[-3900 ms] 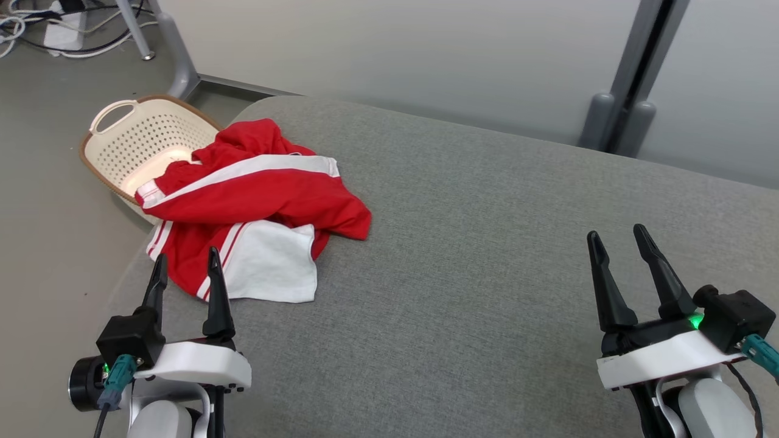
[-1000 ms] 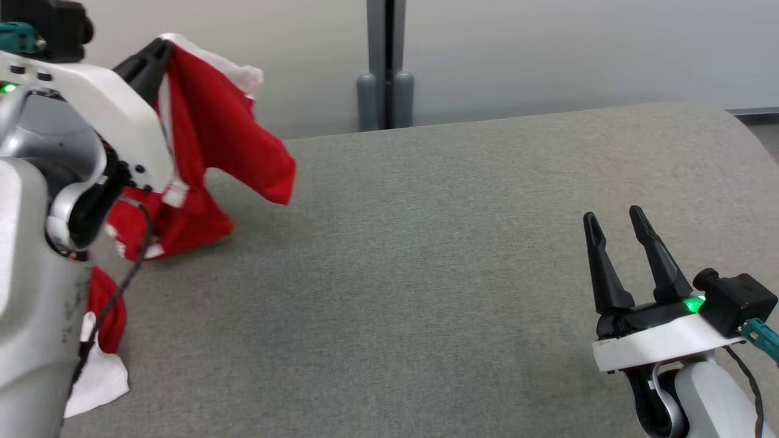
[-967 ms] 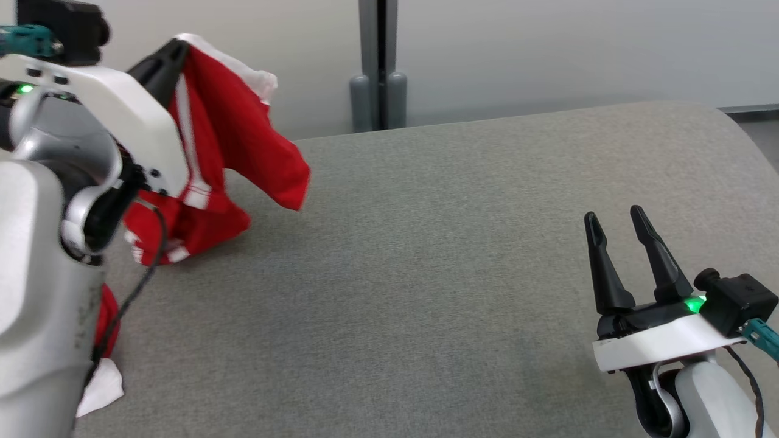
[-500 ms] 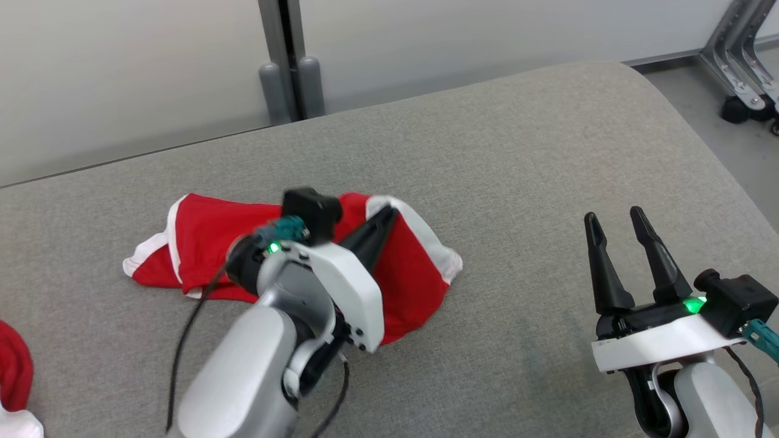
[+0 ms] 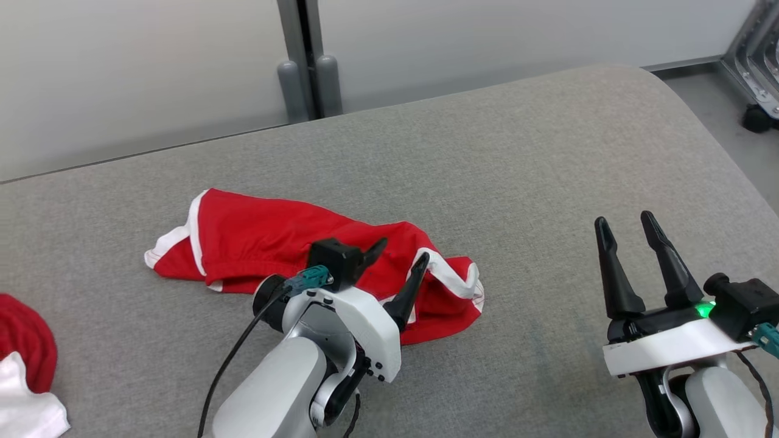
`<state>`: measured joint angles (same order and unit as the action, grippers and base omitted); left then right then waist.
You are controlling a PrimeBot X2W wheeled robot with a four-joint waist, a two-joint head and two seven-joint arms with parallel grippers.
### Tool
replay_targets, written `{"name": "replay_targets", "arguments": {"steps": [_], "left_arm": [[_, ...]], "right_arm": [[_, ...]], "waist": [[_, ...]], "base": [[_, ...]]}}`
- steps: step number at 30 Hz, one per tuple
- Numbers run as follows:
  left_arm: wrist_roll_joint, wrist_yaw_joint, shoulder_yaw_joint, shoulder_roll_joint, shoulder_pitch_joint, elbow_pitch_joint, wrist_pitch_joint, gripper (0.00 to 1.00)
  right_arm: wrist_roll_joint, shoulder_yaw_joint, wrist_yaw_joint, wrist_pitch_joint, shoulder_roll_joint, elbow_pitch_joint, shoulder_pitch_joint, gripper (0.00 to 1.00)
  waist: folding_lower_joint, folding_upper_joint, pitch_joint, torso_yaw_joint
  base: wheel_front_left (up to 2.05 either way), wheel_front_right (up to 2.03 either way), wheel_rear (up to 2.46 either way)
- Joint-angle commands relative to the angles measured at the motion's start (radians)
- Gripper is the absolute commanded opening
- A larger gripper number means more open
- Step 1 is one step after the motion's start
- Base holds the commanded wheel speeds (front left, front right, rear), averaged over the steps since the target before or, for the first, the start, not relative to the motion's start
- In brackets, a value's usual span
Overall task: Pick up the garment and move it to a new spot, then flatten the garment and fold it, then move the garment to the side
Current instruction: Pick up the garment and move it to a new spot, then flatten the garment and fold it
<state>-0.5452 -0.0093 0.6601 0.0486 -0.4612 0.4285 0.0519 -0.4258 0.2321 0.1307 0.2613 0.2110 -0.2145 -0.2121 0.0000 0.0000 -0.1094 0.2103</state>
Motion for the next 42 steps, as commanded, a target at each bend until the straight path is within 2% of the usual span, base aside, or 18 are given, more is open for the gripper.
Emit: {"name": "replay_targets", "arguments": {"steps": [1,9,10,16,21,27,29,34,42], "left_arm": [[0.01,0.015,-0.017,0.008,-0.018,-0.014,-0.037,1.0],[0.033,0.09,-0.118,0.111,0.036,-0.103,-0.19,1.0],[0.033,0.09,-0.118,0.111,0.036,-0.103,-0.19,1.0],[0.024,0.154,-0.206,0.196,0.128,-0.15,-0.261,1.0],[0.005,0.191,-0.291,0.231,0.229,-0.198,-0.303,1.0],[0.03,0.22,-0.362,0.245,0.339,-0.223,-0.317,1.0],[0.047,0.229,-0.375,0.233,0.364,-0.232,-0.318,1.0],[0.067,0.217,-0.416,0.2,0.404,-0.252,-0.318,1.0],[0.09,0.185,-0.419,0.168,0.392,-0.24,-0.318,1.0]], "right_arm": [[0.008,-0.011,0.0,0.006,0.009,0.002,0.011,1.0],[0.021,-0.049,0.0,0.006,0.025,0.021,0.04,1.0],[0.021,-0.049,0.0,0.006,0.025,0.021,0.04,1.0],[0.025,-0.084,0.0,0.006,0.031,0.034,0.074,1.0],[0.026,-0.106,0.0,0.006,0.031,0.046,0.111,1.0],[0.026,-0.098,0.0,0.006,0.022,0.049,0.138,1.0],[0.024,-0.094,0.0,0.006,0.017,0.051,0.148,1.0],[0.019,-0.088,0.0,0.006,0.016,0.049,0.157,1.0],[0.021,-0.086,0.0,0.006,0.028,0.051,0.13,1.0]], "waist": [[0.0,0.0,0.025,-0.039],[0.0,0.0,0.052,-0.115],[0.0,0.0,0.052,-0.115],[0.0,0.0,0.075,-0.148],[0.0,0.0,0.084,-0.152],[0.0,0.0,0.079,-0.148],[0.0,0.0,0.076,-0.145],[0.0,0.0,0.069,-0.142],[0.0,0.0,0.066,-0.133]], "base": [[0.0,0.0,0.0],[0.0,0.0,0.0],[0.0,0.0,0.0],[0.0,0.0,0.0],[0.0,0.0,0.0],[0.0,0.0,0.0],[0.0,0.0,0.0],[0.0,0.0,0.0],[0.0,0.0,0.0]]}}
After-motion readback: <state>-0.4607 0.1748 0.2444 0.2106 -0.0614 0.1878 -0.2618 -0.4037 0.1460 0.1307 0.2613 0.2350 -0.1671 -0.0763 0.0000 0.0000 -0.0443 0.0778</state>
